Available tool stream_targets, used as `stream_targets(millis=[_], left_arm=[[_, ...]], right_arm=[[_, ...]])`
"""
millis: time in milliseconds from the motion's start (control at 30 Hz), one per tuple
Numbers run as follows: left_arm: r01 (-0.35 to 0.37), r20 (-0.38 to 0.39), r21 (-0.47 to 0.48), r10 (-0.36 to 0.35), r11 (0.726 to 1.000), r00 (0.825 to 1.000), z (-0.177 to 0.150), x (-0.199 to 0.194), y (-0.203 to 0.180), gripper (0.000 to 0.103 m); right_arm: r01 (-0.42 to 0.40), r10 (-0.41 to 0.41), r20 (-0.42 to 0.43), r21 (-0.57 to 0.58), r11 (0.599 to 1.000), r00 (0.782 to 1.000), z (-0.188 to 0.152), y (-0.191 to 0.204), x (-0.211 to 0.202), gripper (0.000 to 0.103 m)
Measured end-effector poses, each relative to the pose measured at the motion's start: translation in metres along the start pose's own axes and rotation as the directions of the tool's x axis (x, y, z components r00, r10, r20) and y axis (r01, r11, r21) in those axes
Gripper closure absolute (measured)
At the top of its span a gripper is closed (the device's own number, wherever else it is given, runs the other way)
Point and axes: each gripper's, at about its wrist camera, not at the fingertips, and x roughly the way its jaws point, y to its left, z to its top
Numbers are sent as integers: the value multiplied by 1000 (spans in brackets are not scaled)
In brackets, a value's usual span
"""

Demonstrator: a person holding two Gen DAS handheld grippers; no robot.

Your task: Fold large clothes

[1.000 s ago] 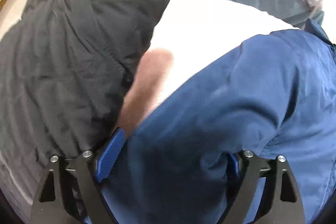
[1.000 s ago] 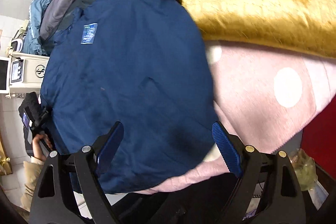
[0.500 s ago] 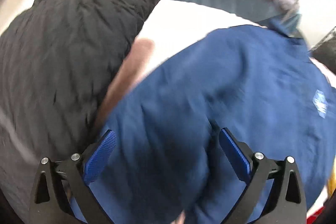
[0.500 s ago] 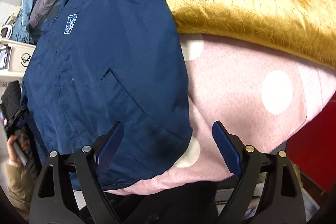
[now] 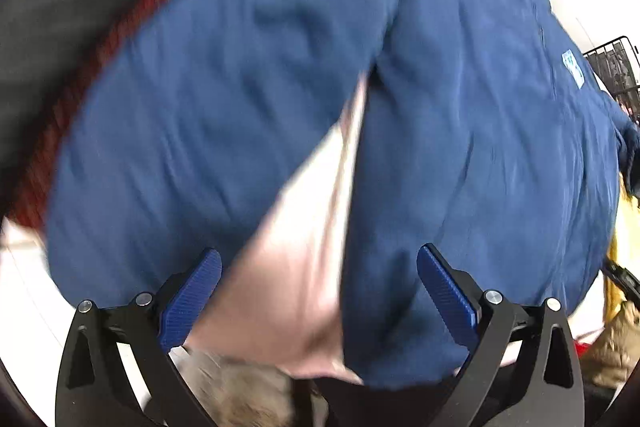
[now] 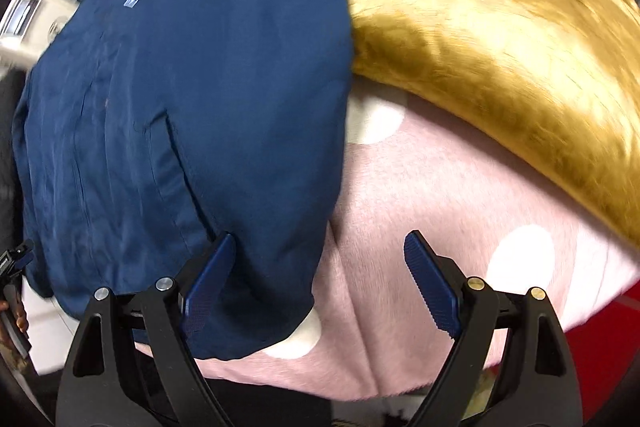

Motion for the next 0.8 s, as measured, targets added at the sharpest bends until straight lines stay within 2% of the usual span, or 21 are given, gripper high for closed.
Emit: stream_targets(millis=[100,167,200,233,333,367,400,433,467,567,600,667,700,733,767,800], left_arm=[[78,-38,-33,-80,996,996,-20,17,-11,7],[119,-60,-15,-120,993,991,-26,31,-28,7],[117,-63,-4,-117,993,991,-25,36,-37,7],[106,-59,6,-105,994,993,-25,39,-44,7],[117,-72,25,-115,993,991,-15,42,-61,8],[133,-68,25,-131,991,989,-11,39,-63,16],[149,-66,21,-148,989,987,-9,36,-64,30],[148,-61,15,-147,989,987,-6,31,-62,37],[148,-58,6,-148,989,987,-3,25,-60,50],[207,-34,-32,-208,978,977,8,0,-51,80],[248,-7,-53,-249,967,969,13,-14,-46,86],[332,48,-94,-328,939,943,23,-45,-38,88],[349,70,-94,-344,932,936,30,-57,-37,89],[360,101,-78,-352,930,930,35,-74,-39,89],[364,140,-50,-354,930,925,40,-92,-44,89],[365,172,-25,-356,931,919,39,-108,-40,89]], right_arm=[[-3,4,20,-58,998,1000,-1,7,9,18],[-28,29,6,-81,996,1000,1,13,16,18],[-37,36,-6,-90,995,999,2,17,19,27],[-58,56,-23,-101,993,998,4,22,22,45],[-47,45,-26,-116,992,999,8,35,19,66],[-43,40,-23,-137,990,999,10,41,15,69],[-43,40,-19,-148,988,999,11,45,12,74],[-51,50,-13,-156,986,999,12,48,5,80],[-65,64,-11,-151,986,998,13,49,-1,82],[-158,157,-17,-81,984,987,17,47,-30,89],[-214,213,-24,-26,977,977,20,43,-48,91],[-330,331,-10,69,942,943,23,35,-78,94],[-383,385,4,104,918,923,24,31,-95,94],[-432,433,17,126,893,901,26,27,-117,100],[-465,465,33,128,876,885,29,26,-134,101],[-516,511,74,106,850,856,32,26,-158,102]])
